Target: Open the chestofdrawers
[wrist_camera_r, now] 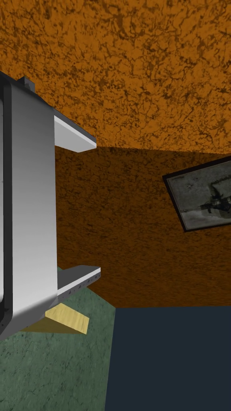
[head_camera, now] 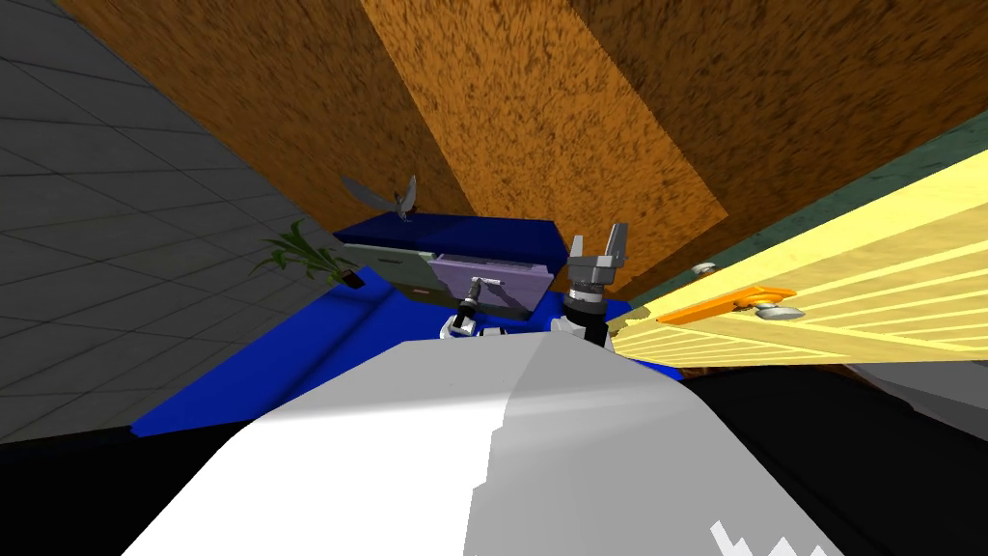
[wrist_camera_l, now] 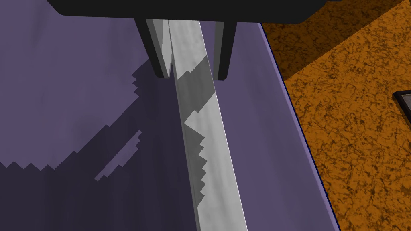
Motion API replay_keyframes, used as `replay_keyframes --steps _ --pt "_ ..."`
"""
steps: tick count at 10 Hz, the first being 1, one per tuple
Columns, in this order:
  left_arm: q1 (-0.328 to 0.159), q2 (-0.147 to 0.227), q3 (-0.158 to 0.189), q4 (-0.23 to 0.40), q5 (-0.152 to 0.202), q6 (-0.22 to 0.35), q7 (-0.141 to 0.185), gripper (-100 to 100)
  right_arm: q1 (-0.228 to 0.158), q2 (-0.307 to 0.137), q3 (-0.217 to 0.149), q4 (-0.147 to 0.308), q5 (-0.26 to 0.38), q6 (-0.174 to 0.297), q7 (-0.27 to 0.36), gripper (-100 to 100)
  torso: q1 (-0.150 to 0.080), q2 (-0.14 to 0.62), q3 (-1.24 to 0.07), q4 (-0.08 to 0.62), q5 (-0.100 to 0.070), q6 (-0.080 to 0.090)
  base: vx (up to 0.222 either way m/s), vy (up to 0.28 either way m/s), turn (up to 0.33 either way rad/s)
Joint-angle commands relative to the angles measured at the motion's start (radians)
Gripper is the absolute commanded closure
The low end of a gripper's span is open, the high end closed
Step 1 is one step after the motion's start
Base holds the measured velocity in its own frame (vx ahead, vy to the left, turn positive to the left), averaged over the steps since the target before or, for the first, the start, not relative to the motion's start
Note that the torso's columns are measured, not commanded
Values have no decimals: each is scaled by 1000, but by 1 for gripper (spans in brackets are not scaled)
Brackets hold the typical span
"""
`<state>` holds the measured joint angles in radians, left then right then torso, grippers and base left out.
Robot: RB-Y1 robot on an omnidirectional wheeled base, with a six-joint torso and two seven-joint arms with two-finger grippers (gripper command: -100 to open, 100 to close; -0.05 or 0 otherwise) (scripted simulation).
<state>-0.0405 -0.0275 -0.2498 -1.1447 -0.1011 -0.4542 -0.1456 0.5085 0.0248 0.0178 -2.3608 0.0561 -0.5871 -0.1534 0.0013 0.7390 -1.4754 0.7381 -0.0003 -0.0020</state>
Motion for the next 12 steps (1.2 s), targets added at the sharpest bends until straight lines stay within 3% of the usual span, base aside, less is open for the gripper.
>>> replay_keyframes --steps 1,6,7,12 --pt "5 1 -4 -5 -1 7 0 100 0 0 0 0 0 0 0 0 -2 -5 -3 0 0 1 -125 27 25" --pt "10 0 -14 -17 -4 15 2 100 0 0 0 0 0 0 0 0 1 -1 0 0 0 -1 -168 51 15" --pt "-13 -4 -13 -30 -2 57 5 -100 0 0 0 0 0 0 0 0 -2 -6 -3 1 -1 0 -58 11 22" --pt "-80 -13 -8 -68 3 157 12 -100 0 0 0 0 0 0 0 0 -1 0 0 0 0 2 -49 18 17"
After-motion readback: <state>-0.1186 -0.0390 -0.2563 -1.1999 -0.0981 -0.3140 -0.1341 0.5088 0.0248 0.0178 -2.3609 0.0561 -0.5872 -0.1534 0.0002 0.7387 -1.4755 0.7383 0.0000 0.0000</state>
